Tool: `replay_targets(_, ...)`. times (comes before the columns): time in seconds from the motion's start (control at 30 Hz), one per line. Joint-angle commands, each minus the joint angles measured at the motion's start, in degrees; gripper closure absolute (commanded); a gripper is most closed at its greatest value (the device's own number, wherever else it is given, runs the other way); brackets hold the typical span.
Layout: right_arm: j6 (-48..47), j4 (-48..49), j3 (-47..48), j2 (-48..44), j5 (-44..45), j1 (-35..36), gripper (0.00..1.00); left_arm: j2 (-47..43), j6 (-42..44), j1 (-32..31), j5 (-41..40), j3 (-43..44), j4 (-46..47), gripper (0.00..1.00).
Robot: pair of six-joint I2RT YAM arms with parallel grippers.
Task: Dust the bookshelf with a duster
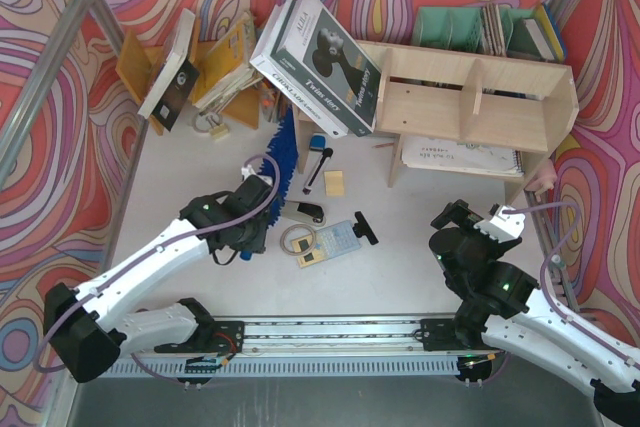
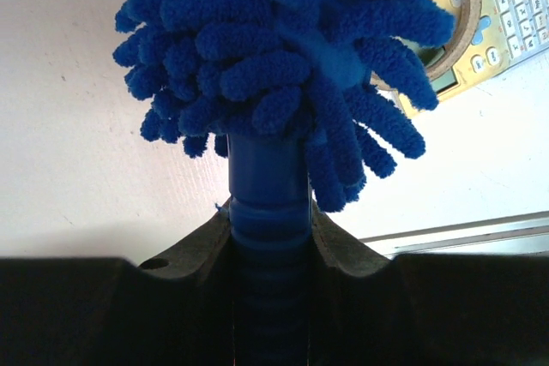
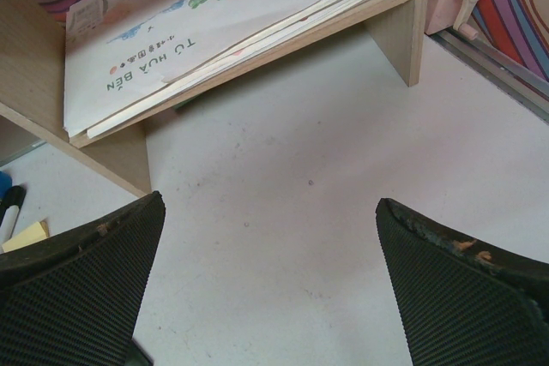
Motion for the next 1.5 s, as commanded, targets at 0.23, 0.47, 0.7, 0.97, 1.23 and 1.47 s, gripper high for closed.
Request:
replay_targets(0.23, 0.2, 0.2, 0.4, -0.4, 1.5, 0.0, 0.01, -5.9, 4.2, -0.2, -7.6, 10.0, -1.5, 1.0)
replay_targets(0.47, 0.2, 0.3, 0.3, -0.4, 1.5, 0.0, 0.01, -5.8, 3.5, -0.2, -7.0, 7.9, 0.4, 1.0)
replay_targets(0.7, 0.1, 0.4, 0.3, -0.2, 1.5, 0.0, 0.01, -1.8, 0.8, -0.2, -2.2, 2.2, 4.4, 1.0)
replay_targets(0.97, 0.1, 0.4, 0.3, -0.2, 1.5, 0.0, 0.01, 4.1, -0.1, -0.2, 0.0, -2.4, 8.4, 1.0)
replay_targets(1.23, 0.2, 0.3, 0.3, -0.6, 1.5, 0.0, 0.01, 3.5, 0.1, -0.2, -1.0, -1.6, 7.5, 1.0)
replay_targets(1.47, 0.2, 0.2, 0.2, -1.1, 1.4, 0.0, 0.01, -3.7, 1.1, -0.2, -2.9, 3.4, 5.5, 1.0)
